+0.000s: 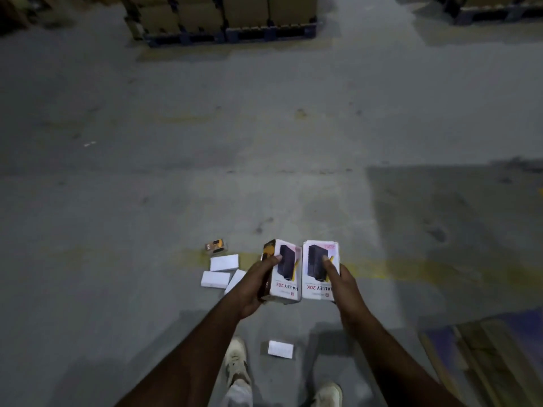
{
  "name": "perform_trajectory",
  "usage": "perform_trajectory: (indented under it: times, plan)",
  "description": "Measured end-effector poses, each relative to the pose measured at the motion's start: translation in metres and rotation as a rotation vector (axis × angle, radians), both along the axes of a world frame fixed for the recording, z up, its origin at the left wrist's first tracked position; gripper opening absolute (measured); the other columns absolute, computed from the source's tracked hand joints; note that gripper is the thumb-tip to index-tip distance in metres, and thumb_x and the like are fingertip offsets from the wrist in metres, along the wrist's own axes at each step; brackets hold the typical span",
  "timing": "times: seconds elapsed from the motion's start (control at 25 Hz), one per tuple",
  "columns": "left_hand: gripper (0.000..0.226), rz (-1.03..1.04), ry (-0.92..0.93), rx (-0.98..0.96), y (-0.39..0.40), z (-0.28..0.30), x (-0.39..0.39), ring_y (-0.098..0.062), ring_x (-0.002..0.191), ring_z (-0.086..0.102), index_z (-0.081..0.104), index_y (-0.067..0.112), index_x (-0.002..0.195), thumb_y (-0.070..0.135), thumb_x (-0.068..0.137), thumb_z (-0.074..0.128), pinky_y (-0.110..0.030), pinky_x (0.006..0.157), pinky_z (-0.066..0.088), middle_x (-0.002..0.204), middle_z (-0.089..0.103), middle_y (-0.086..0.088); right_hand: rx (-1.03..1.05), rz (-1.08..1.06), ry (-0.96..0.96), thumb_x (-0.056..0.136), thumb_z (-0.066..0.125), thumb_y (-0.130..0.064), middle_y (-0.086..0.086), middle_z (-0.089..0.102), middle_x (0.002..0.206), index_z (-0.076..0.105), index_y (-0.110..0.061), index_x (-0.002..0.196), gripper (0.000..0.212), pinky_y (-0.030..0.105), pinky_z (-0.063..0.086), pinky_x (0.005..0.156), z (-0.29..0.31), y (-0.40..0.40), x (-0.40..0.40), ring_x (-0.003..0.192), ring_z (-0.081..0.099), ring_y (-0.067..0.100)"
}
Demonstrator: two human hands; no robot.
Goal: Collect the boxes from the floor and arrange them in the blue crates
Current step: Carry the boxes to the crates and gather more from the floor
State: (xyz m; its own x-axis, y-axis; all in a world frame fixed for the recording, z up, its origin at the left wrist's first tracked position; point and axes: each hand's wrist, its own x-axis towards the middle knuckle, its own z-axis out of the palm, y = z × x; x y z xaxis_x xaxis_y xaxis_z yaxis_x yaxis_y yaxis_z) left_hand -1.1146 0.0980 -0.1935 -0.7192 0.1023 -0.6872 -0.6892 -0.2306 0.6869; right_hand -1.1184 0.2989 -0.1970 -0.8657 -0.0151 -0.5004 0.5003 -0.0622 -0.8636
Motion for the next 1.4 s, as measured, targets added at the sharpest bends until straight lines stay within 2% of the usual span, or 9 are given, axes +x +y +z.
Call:
perform_trajectory:
  times: [0.08, 0.28, 0.4, 0.52, 0.68, 0.8, 0.96, 1.24, 1.4]
  plan:
    - [0.047, 0.127, -0.029, 0.063, -0.014, 0.017, 0.022, -0.031, 0.104, 0.070, 0.072, 0.018, 0.117, 0.044, 0.077, 0.070, -0.046, 0.097, 0.051, 0.116, 0.074, -0.015, -0.009, 0.095, -0.012, 0.091, 0.055, -0.056, 0.000, 0.075, 0.104, 0.067, -0.025, 0.110, 0.038, 0.045, 0.055, 0.088, 0.015, -0.010, -0.001, 0.095, 0.072, 0.023]
    - [0.028, 0.294, -0.002, 0.166, -0.050, 0.039, 0.077, -0.026, 0.086, 0.076, 0.080, 0.015, 0.101, 0.033, 0.091, 0.062, -0.037, 0.068, 0.061, 0.105, 0.077, -0.014, 0.000, 0.314, -0.038, 0.093, 0.054, -0.054, 0.007, 0.076, 0.099, 0.068, -0.019, 0.111, 0.042, 0.047, 0.056, 0.084, 0.041, -0.063, 0.021, 0.092, 0.073, 0.031]
    - [0.043, 0.311, 0.027, 0.179, -0.082, 0.037, 0.114, -0.031, 0.099, 0.073, 0.070, 0.011, 0.124, 0.037, 0.090, 0.067, -0.043, 0.081, 0.060, 0.123, 0.070, -0.020, 0.054, 0.404, -0.050, 0.095, 0.053, -0.050, 0.004, 0.076, 0.093, 0.069, -0.019, 0.106, 0.036, 0.032, 0.055, 0.068, 0.044, -0.094, 0.049, 0.080, 0.072, 0.022]
    - [0.064, 0.317, 0.030, 0.152, -0.117, 0.028, 0.154, -0.033, 0.103, 0.070, 0.062, 0.012, 0.135, 0.045, 0.081, 0.075, -0.044, 0.083, 0.057, 0.130, 0.066, -0.020, 0.094, 0.468, -0.048, 0.096, 0.053, -0.048, -0.002, 0.074, 0.091, 0.068, -0.024, 0.100, 0.028, 0.028, 0.049, 0.066, 0.042, -0.129, 0.079, 0.078, 0.068, 0.016]
    - [0.056, 0.392, 0.057, 0.142, -0.160, 0.033, 0.219, -0.030, 0.102, 0.071, 0.064, 0.014, 0.133, 0.042, 0.086, 0.071, -0.040, 0.086, 0.058, 0.126, 0.069, -0.017, 0.122, 0.574, -0.001, 0.098, 0.052, -0.043, -0.008, 0.073, 0.093, 0.064, -0.030, 0.101, 0.018, 0.026, 0.046, 0.061, 0.044, -0.185, 0.125, 0.078, 0.068, 0.010]
    - [0.052, 0.491, 0.061, 0.142, -0.196, 0.035, 0.273, -0.028, 0.100, 0.072, 0.068, 0.015, 0.126, 0.042, 0.082, 0.074, -0.040, 0.092, 0.055, 0.123, 0.071, -0.016, 0.144, 0.671, 0.025, 0.097, 0.051, -0.050, -0.004, 0.074, 0.099, 0.063, -0.028, 0.110, 0.028, 0.028, 0.053, 0.066, 0.048, -0.234, 0.162, 0.083, 0.070, 0.011]
    - [0.039, 0.650, 0.086, 0.146, -0.241, 0.043, 0.348, -0.023, 0.091, 0.074, 0.073, 0.020, 0.113, 0.046, 0.086, 0.063, -0.037, 0.086, 0.057, 0.113, 0.075, -0.010, 0.189, 0.757, 0.077, 0.099, 0.045, -0.051, -0.005, 0.070, 0.088, 0.065, -0.025, 0.095, 0.033, 0.022, 0.047, 0.059, 0.056, -0.302, 0.210, 0.078, 0.065, 0.006]
    - [0.048, 1.011, 0.122, 0.130, -0.290, 0.046, 0.464, -0.025, 0.102, 0.071, 0.070, 0.021, 0.123, 0.055, 0.093, 0.055, -0.037, 0.086, 0.058, 0.125, 0.070, -0.012, 0.183, 1.125, 0.079, 0.082, 0.048, -0.077, 0.005, 0.070, 0.107, 0.059, -0.016, 0.118, 0.072, 0.039, 0.057, 0.084, 0.045, -0.411, 0.281, 0.093, 0.071, 0.017]
    - [0.048, 1.265, 0.143, 0.076, -0.303, 0.052, 0.519, -0.028, 0.107, 0.069, 0.074, 0.026, 0.119, 0.059, 0.094, 0.050, -0.047, 0.099, 0.052, 0.125, 0.071, -0.011, 0.113, 1.389, 0.128, 0.090, 0.047, -0.067, 0.003, 0.071, 0.110, 0.058, -0.015, 0.122, 0.062, 0.019, 0.052, 0.064, 0.048, -0.477, 0.323, 0.091, 0.072, 0.011]
